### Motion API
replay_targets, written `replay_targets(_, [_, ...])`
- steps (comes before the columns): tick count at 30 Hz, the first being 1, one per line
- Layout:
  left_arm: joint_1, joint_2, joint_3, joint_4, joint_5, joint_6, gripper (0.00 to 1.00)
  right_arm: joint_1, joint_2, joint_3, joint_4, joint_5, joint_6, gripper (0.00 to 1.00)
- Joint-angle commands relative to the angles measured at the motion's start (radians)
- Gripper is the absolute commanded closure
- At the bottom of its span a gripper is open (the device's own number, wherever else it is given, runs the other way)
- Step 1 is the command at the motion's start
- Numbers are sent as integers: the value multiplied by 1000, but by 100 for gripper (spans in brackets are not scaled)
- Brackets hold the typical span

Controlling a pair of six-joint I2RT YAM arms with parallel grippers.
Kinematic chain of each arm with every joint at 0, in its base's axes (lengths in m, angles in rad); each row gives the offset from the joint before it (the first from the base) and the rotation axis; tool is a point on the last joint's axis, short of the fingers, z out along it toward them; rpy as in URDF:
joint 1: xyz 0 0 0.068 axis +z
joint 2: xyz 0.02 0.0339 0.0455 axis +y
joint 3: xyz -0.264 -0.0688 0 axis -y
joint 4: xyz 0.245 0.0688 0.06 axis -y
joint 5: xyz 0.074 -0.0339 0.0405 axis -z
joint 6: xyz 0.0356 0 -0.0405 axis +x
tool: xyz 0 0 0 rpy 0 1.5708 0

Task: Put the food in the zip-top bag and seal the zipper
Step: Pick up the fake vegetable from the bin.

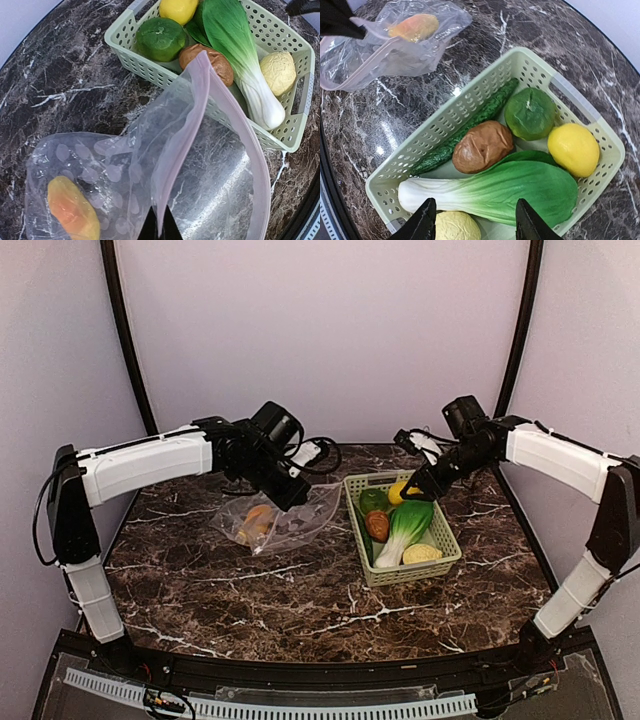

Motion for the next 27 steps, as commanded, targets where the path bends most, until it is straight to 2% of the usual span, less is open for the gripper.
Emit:
replay_targets(1, [-1,-93,-82,139,91,-76,99,-76,38,-51,-15,-86,131,48])
replay_targets(6, [-1,-126,-122,187,40,-99,99,-79,40,-135,29,-155,242,43])
replay_targets(9, [-1,-128,-102,173,31,-118,99,-78,52,-113,18,-108,313,38])
replay_targets(12, [-1,-133,-76,151,14,-156,99,-79,60,-97,-7,-117,427,23])
replay_targets(14, [-1,-137,-57,128,-17,-218,99,-79,39,-116,3,-140,484,16])
replay_targets(20, [-1,-166,-83,150,-27,-338,99,-79,23,-170,39,-83,630,16])
replay_targets(27, [-1,-170,-94,168,14,-424,99,-78,146,-86,20,8,736,18])
